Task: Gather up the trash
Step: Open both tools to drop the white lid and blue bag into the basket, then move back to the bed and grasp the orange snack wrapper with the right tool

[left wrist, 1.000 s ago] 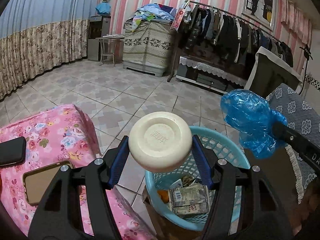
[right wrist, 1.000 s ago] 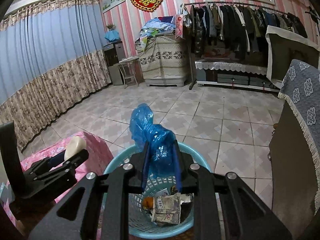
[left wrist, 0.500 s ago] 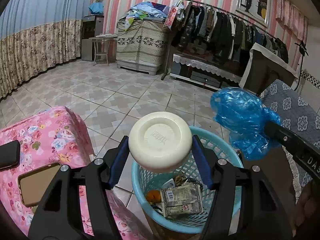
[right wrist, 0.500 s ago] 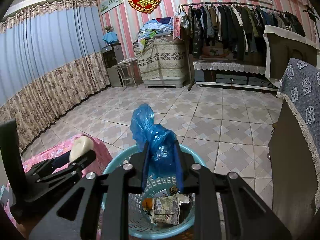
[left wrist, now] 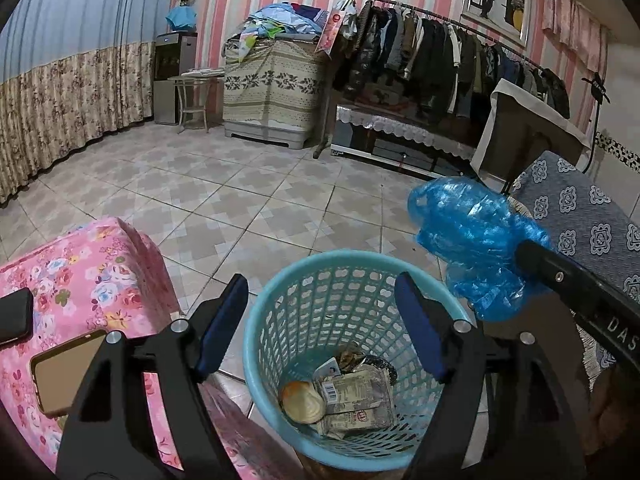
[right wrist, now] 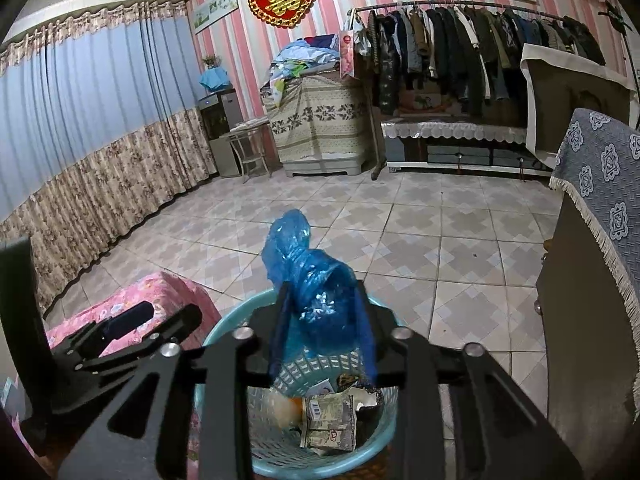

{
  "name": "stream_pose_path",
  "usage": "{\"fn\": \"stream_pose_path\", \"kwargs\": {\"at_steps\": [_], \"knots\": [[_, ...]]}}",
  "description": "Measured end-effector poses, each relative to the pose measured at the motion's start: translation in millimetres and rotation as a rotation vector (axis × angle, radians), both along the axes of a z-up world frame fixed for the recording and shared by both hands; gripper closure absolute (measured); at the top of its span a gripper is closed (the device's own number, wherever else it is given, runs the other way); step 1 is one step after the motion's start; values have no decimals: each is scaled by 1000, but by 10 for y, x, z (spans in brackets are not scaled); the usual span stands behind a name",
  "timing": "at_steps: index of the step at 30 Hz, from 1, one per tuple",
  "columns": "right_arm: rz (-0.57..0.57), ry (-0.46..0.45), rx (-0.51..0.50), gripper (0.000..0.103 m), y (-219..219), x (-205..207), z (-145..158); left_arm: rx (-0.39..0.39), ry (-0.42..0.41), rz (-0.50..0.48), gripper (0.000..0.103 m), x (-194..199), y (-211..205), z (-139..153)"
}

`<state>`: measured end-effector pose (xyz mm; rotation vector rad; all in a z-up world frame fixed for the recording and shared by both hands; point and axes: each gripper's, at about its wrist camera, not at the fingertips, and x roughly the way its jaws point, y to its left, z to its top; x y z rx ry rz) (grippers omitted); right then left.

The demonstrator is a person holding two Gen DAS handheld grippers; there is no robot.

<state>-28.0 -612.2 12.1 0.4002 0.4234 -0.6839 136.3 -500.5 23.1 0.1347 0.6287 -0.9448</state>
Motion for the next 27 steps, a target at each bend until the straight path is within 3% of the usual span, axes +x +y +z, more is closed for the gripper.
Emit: {"fn": "stream_pose_path", "kwargs": {"at_steps": [9, 15, 20, 23, 27], "knots": [[13, 0, -3, 53, 93, 70, -2, -8, -6, 37, 29, 120, 234, 26], [24, 0, -28, 53, 157, 119, 51, -29, -10, 74, 29, 242, 522, 123], [59, 7, -52, 51, 308, 245, 102, -16, -60, 152, 29, 409, 1184, 239], [65, 22, -98, 36, 484, 383, 183, 4, -87, 247, 25, 590, 1781, 320], [153, -15, -96, 32, 851, 702, 279, 28, -171, 403, 18, 753, 2654, 494]]}}
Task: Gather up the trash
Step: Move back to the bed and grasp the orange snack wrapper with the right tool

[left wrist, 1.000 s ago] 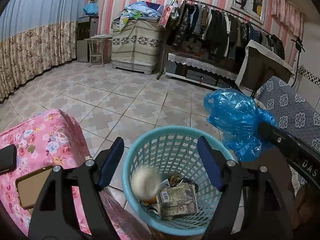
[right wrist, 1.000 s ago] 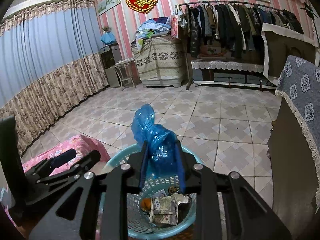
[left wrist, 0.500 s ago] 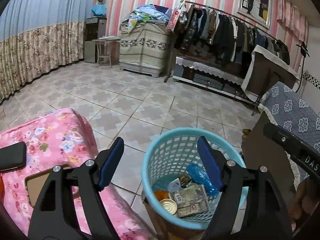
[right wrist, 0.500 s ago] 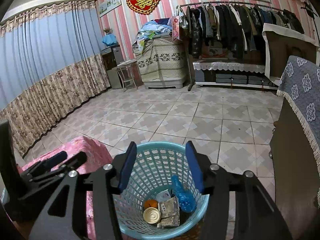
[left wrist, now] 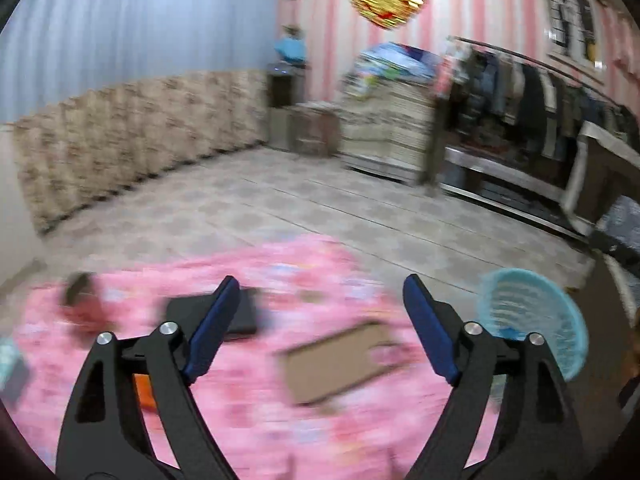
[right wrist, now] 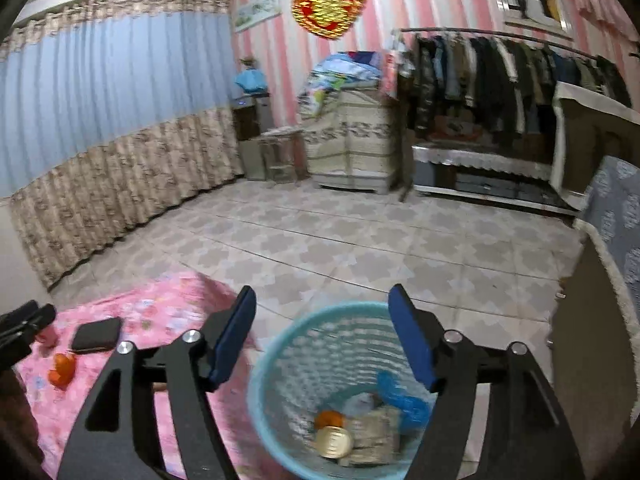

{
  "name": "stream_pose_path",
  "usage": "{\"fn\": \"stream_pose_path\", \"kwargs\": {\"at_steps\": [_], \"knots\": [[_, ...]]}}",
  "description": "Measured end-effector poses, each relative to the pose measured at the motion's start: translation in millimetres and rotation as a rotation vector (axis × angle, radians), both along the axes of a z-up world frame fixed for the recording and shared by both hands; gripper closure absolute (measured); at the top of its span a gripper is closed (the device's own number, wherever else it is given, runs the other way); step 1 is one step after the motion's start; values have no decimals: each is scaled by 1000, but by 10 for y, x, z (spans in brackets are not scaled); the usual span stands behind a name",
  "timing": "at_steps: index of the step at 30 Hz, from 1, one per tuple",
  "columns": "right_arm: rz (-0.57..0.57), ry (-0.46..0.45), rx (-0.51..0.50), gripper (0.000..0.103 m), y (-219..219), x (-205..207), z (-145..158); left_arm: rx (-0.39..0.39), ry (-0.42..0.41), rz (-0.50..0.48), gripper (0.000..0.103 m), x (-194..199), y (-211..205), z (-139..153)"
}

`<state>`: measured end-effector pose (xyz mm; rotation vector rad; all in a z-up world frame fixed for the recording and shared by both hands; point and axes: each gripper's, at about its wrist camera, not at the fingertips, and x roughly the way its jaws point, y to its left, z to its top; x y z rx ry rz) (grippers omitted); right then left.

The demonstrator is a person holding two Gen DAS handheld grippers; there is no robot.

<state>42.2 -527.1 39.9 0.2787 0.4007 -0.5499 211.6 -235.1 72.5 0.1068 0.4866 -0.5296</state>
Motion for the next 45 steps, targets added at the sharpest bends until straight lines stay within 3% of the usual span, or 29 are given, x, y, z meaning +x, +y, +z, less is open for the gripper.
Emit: {"fn": "stream_pose_path", "kwargs": {"at_steps": [5, 10, 13, 19, 27, 30, 33, 36, 38, 45], "knots": [[143, -24, -38, 26, 788, 474, 43, 27, -77, 218, 13, 161, 1146, 120], [301, -77, -45, 25, 1604, 810, -37, -19, -23, 362, 11, 334, 1981, -132], [402, -27, -77, 25, 2147, 1017, -162, -5, 17, 377, 11, 441, 2194, -262], [550, 33, -116, 26, 2999, 1338, -310, -12, 51, 395, 11, 580, 2420, -307], [591, 139, -67, 26, 3398, 1875, -686, -26, 92, 428, 11, 590, 2612, -427], [596, 179, -72, 26, 3526, 2093, -849, -73, 137, 462, 11, 634, 2711, -451], [602, 241, -82, 26, 3675, 2350, -1061, -167, 178, 459, 11, 680, 2788, -461], [595, 295, -81, 30, 3724, 2515, -1233, -134, 172, 458, 11, 751, 2716, -485], [584, 319, -88, 40, 3739, 2617, -1306, -96, 178, 460, 11, 798, 2666, -547], [578, 411, -52, 48, 3742, 2794, -1558, -71, 210, 431, 11, 907, 2586, -663]]}}
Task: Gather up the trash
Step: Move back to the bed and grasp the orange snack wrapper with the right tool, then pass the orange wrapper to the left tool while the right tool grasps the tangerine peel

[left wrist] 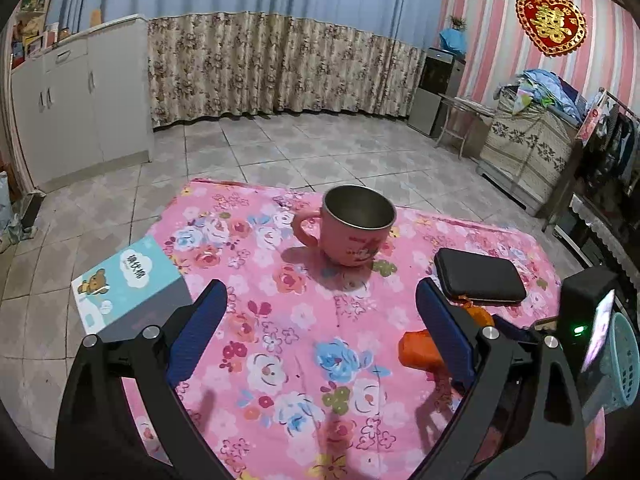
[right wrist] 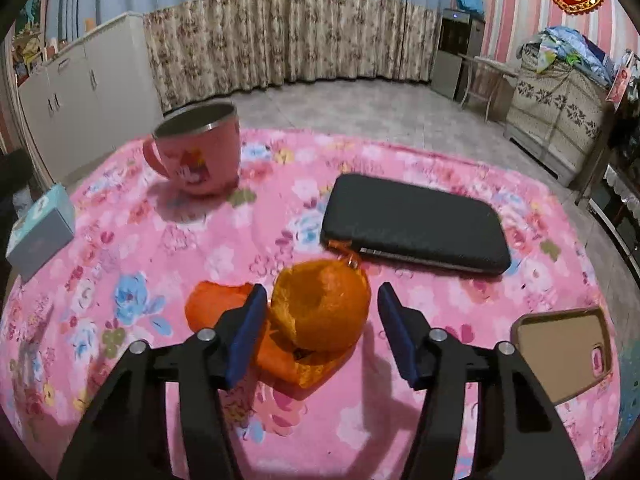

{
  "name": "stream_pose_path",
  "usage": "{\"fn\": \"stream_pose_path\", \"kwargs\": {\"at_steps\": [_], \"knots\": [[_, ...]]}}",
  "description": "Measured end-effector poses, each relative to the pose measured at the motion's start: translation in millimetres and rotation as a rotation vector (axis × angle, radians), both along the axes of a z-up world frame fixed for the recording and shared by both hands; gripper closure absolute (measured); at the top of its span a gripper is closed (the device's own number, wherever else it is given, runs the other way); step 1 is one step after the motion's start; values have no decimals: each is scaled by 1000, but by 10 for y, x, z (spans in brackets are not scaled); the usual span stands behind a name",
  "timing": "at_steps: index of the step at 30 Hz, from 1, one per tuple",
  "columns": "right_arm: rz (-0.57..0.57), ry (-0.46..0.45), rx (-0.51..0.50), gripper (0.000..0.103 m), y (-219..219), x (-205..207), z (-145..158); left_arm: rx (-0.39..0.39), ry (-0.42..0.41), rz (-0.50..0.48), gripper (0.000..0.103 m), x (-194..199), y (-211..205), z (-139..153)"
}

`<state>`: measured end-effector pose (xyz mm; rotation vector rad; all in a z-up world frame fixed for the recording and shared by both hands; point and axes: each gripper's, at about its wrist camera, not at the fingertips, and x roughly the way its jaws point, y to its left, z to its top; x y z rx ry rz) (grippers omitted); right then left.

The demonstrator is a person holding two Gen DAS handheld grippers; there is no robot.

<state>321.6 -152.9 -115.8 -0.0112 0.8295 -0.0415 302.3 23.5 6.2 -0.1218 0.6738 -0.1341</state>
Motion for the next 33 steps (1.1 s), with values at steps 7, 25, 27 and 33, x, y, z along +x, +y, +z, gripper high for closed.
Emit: {"fn": "stream_pose_path", "kwargs": {"at_steps": [7, 25, 27, 33], "knots": [[-2, 10, 43, 61, -84, -10, -9, 32, 44, -42, 11, 54, -145, -157], [-3, -159, 303, 59, -691, -458, 610, 5, 77, -155, 11, -19, -514, -224], [-8, -164, 270, 59, -693, -477, 601, 15, 71, -152, 11, -33, -536, -215], [146, -38, 289, 59, -572, -405, 378, 17, 63, -162, 11, -80, -590, -182]]}}
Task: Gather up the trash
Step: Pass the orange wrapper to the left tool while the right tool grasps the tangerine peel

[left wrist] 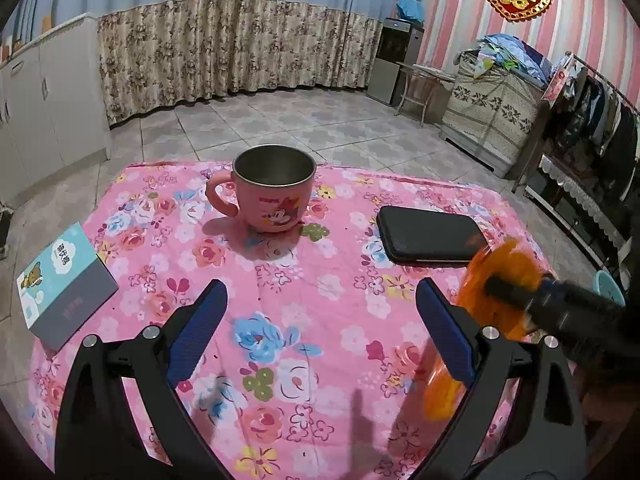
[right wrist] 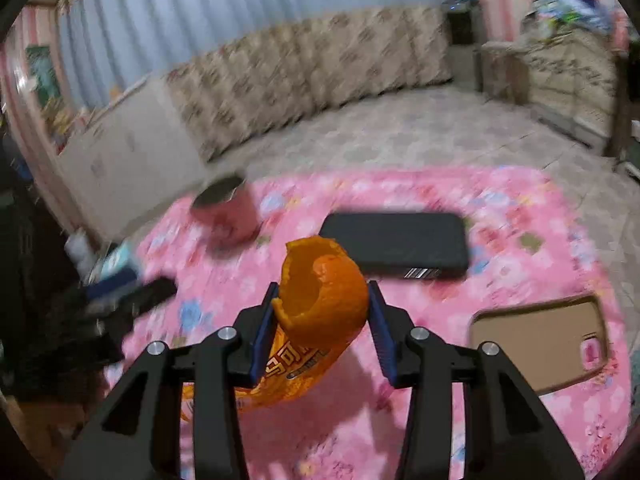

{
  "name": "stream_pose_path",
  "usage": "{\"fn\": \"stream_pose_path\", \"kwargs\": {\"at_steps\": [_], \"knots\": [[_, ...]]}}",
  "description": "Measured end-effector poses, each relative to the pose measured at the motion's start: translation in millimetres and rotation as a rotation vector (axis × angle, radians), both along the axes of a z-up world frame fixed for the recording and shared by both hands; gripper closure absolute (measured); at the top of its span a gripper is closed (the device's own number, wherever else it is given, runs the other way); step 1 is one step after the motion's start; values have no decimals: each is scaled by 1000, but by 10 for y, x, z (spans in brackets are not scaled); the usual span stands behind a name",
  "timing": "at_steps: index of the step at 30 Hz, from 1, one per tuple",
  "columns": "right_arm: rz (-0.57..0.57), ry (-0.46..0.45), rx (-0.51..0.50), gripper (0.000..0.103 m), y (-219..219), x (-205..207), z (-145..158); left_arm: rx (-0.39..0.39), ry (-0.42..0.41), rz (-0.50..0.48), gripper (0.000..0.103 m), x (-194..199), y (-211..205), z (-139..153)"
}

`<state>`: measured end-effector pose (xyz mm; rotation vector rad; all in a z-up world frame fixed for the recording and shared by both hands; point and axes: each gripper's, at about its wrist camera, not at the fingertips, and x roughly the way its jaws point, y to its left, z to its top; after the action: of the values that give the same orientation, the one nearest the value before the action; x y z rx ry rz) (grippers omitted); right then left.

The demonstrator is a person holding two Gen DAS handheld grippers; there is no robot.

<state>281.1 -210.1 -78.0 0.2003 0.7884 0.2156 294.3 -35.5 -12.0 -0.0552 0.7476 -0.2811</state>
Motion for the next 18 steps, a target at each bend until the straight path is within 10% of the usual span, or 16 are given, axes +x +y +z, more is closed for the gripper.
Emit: {"fn": "stream_pose_path", "kwargs": {"at_steps": [5, 18], "knots": [[2, 15, -111, 42, 41, -24, -112, 14, -3, 14, 11, 4, 47, 1], [72, 6, -188, 42, 352, -222, -130, 33, -5, 10, 11, -34, 55, -21]]}}
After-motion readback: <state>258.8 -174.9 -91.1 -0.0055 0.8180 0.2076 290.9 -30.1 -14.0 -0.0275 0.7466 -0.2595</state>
